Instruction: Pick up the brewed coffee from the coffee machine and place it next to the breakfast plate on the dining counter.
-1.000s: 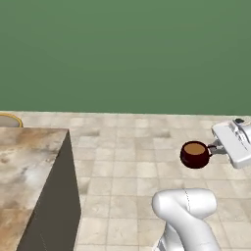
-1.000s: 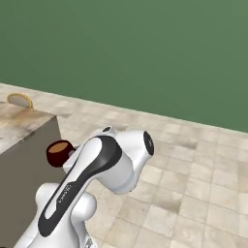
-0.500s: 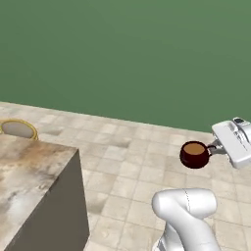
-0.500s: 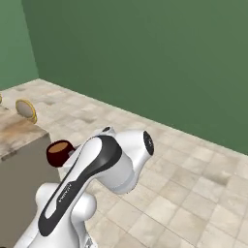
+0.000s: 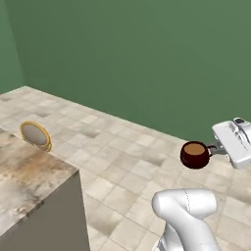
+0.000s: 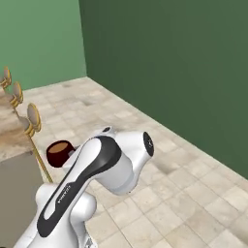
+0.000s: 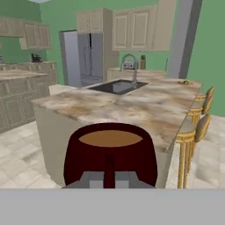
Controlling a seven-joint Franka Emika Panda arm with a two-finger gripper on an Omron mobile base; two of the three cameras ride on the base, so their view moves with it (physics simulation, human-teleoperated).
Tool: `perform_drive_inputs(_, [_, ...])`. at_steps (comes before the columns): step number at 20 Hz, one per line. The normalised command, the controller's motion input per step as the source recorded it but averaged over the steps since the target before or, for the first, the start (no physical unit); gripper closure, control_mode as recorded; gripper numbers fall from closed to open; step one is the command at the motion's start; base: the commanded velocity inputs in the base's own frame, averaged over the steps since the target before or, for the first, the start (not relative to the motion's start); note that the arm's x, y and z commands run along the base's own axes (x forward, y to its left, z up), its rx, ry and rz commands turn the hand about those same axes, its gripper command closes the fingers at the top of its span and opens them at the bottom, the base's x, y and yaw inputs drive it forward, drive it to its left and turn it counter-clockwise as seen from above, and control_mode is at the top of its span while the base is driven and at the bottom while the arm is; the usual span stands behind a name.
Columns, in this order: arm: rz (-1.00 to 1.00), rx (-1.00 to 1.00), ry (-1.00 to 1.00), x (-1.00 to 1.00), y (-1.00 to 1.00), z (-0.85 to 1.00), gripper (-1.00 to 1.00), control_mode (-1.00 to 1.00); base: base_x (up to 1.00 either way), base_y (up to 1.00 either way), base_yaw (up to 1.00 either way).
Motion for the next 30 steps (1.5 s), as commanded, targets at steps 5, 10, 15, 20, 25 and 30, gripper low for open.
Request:
perform_drive_inputs(5, [0.00,0.00,0.00,0.00,0.00,0.00,1.00,1.00,1.00,-0.43,0.59])
perform_drive_inputs(10, [0.00,0.00,0.00,0.00,0.00,0.00,1.00,1.00,1.00,-0.51,0.56])
perform_drive_inputs(15, [0.00,0.00,0.00,0.00,0.00,0.00,1.00,1.00,1.00,-0.60,0.52])
perform_drive_inputs(20, [0.00,0.00,0.00,0.00,0.00,0.00,1.00,1.00,1.00,-0.68,0.49])
perform_drive_inputs(25, [0.00,0.00,0.00,0.00,0.00,0.00,1.00,1.00,1.00,-0.72,0.46])
perform_drive_inputs(30, [0.00,0.00,0.00,0.00,0.00,0.00,1.00,1.00,1.00,-0.68,0.46])
